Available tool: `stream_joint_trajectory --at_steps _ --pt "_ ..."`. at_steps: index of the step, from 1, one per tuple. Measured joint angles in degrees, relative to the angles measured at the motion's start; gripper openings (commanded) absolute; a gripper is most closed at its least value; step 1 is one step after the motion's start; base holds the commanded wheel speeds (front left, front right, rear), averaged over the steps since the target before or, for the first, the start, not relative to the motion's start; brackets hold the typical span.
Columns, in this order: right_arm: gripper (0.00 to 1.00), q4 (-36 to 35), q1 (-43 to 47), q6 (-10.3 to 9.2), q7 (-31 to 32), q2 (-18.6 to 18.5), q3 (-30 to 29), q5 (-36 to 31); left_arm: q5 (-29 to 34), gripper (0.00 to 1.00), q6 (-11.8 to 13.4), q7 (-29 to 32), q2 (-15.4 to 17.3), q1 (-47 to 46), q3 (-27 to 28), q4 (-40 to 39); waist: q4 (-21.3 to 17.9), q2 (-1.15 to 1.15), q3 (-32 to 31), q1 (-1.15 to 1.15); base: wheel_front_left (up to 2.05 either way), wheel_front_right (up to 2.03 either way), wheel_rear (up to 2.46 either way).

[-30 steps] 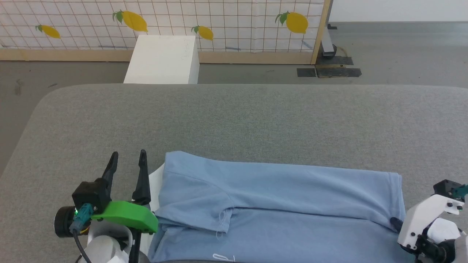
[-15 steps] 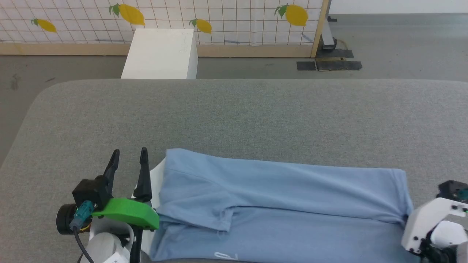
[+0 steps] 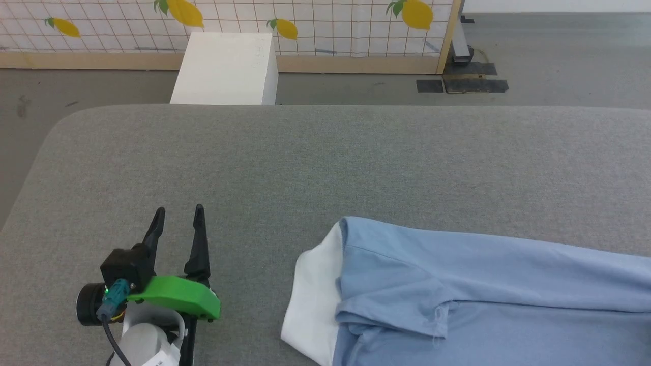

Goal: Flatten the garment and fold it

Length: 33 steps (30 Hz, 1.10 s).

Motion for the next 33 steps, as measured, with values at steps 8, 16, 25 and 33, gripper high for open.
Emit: stream_joint_trajectory --at_steps 8,16,25,33 --pt "0.0 -4.55 0.78 -0.01 3.36 0.52 7.88 3.03 0.23 1.0 -0.57 0.0 -0.18 0.12 0.69 0.69 -0.15 0.0 -0.96 0.0 0.0 0.0 0.0" --pt "0.0 -28.22 9.33 -0.01 19.67 0.51 27.07 13.0 0.67 1.0 -1.04 0.0 -0.3 0.25 0.77 1.35 0.3 0.0 -2.11 0.0 0.0 0.0 0.0" --pt "0.0 -39.67 6.84 -0.01 27.71 -3.23 53.0 17.93 0.76 1.0 -1.52 0.0 -0.68 0.15 0.54 1.75 1.59 0.0 -1.54 0.0 0.0 0.0 0.0" --pt "0.0 -24.74 -3.85 -0.01 24.09 -0.21 70.24 21.68 0.82 1.0 -1.98 0.0 -1.2 -1.12 0.03 2.03 3.21 0.0 -0.15 0.0 0.0 0.0 0.0"
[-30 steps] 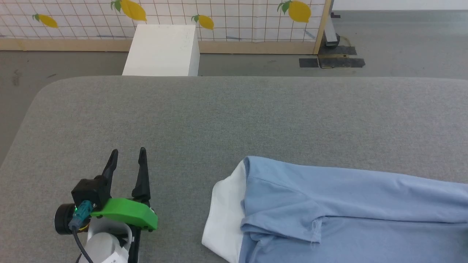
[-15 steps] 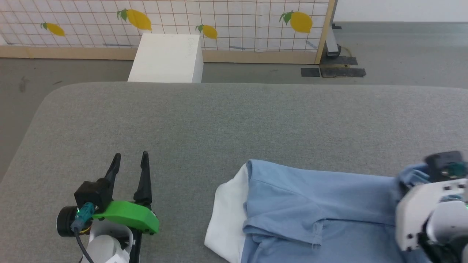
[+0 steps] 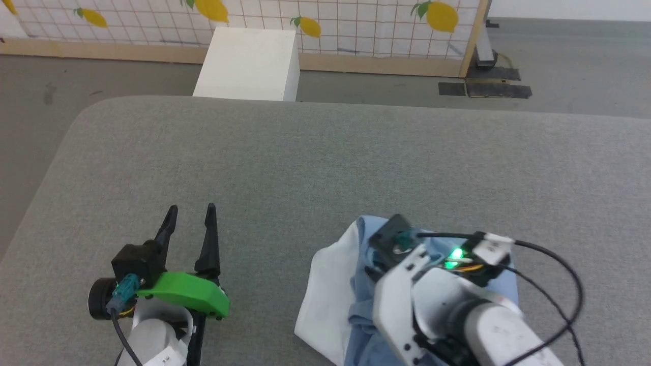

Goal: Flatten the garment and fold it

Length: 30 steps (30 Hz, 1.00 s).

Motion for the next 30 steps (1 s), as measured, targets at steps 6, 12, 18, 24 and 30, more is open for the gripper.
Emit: stream_joint_trajectory --at_steps 6,12,18,24,30 --pt "0.0 14.91 -5.95 0.0 -4.86 2.14 5.24 2.76 0.16 1.0 -0.18 0.0 -0.58 -0.76 -0.59 0.21 1.72 0.0 1.38 0.0 0.0 0.0 0.0" --pt "1.0 21.37 -9.43 0.0 -8.99 3.24 8.26 7.5 0.35 1.0 -0.25 0.0 -0.83 -1.13 -0.52 0.52 2.94 0.0 2.48 0.0 0.0 0.0 0.0" --pt "1.0 17.27 -11.05 0.0 -20.31 3.74 5.0 11.79 0.45 1.0 -0.24 0.0 -1.0 -1.07 0.27 0.67 2.33 0.0 2.01 0.0 0.0 0.0 0.0" --pt "1.0 7.89 -9.37 0.0 -37.94 4.04 -6.81 14.36 0.8 1.0 -0.24 0.0 -1.19 -0.99 0.99 0.53 0.93 0.0 0.73 0.0 0.0 0.0 0.0" --pt "1.0 4.93 1.38 -0.01 -47.67 3.92 -23.52 14.25 1.07 1.0 -0.24 0.0 -1.22 -0.63 1.34 -0.66 -1.01 0.0 -0.44 0.0 0.0 0.0 0.0"
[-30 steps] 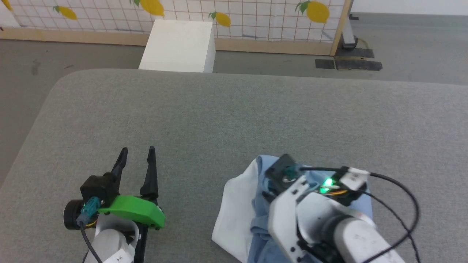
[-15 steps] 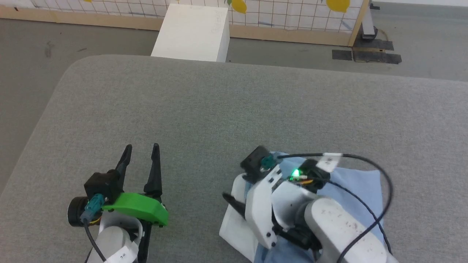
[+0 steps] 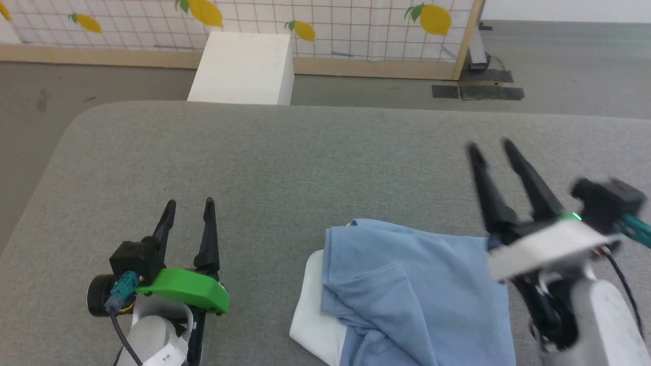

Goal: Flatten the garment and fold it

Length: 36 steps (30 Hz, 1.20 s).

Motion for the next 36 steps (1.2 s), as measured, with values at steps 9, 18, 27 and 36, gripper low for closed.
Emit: stream_joint_trajectory --at_steps 9,18,27,36 --pt "1.0 11.14 10.27 0.0 2.81 -0.1 -12.27 5.05 0.25 1.0 -0.18 0.0 -0.11 0.55 -0.04 -0.86 -1.96 0.0 -0.89 0.0 0.0 0.0 0.0" --pt "1.0 25.03 11.04 0.0 12.76 -0.05 -10.38 17.03 0.29 1.0 -0.49 0.0 -0.51 0.55 -0.71 -0.66 -1.63 0.0 -1.19 0.0 0.0 0.0 0.0" --pt "0.36 31.3 7.12 0.01 17.38 -0.74 -5.36 23.95 0.27 1.0 -0.74 0.0 -0.55 0.58 -0.79 -0.16 -1.2 0.0 -1.54 0.0 0.0 0.0 0.0" --pt "0.0 23.38 5.16 -0.01 20.63 -0.25 -2.24 12.01 0.26 1.0 -0.74 0.0 -0.56 0.75 0.2 -0.41 -2.08 0.0 -0.8 0.0 0.0 0.0 0.0"
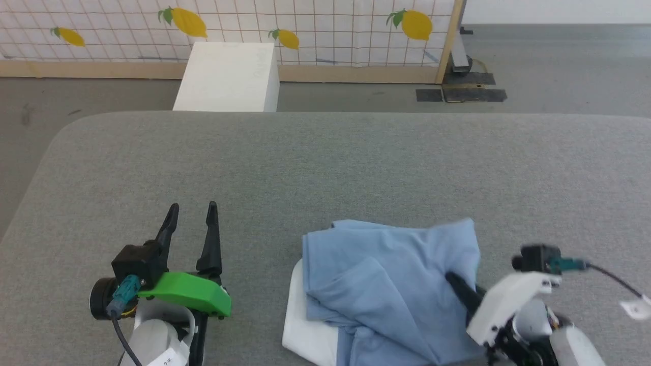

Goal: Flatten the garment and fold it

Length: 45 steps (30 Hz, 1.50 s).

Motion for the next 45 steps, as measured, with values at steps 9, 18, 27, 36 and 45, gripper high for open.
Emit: stream_joint_trajectory --at_steps 9,18,27,36,45 --pt "0.0 -18.14 -8.78 0.02 10.43 -1.69 9.7 -24.37 0.0 1.0 0.33 0.0 0.01 0.07 1.21 -1.56 -4.22 0.0 1.35 0.0 0.0 0.0 0.0" --pt "0.0 -17.81 -19.25 0.02 13.04 -12.9 13.95 -27.51 0.05 1.0 0.31 0.0 1.08 -2.11 2.01 -3.44 -11.59 0.0 4.2 0.0 0.0 0.0 0.0" --pt "0.0 -7.06 -27.69 0.02 5.93 -22.26 8.75 -30.71 2.21 1.0 0.82 0.16 4.17 -6.95 2.32 -7.53 -18.09 0.0 11.53 0.0 0.0 0.0 0.0" --pt "0.0 4.91 -32.54 0.03 -2.7 -25.29 -0.58 -39.2 3.11 1.0 1.01 3.38 6.28 -9.57 1.67 -13.02 -21.48 0.0 21.06 0.0 0.0 0.0 0.0" --pt "0.0 13.03 -37.15 0.04 -10.0 -25.07 -11.83 -49.16 3.1 1.0 1.0 4.63 7.3 -10.4 1.07 -14.67 -21.91 0.0 28.4 0.01 0.0 0.0 0.0"
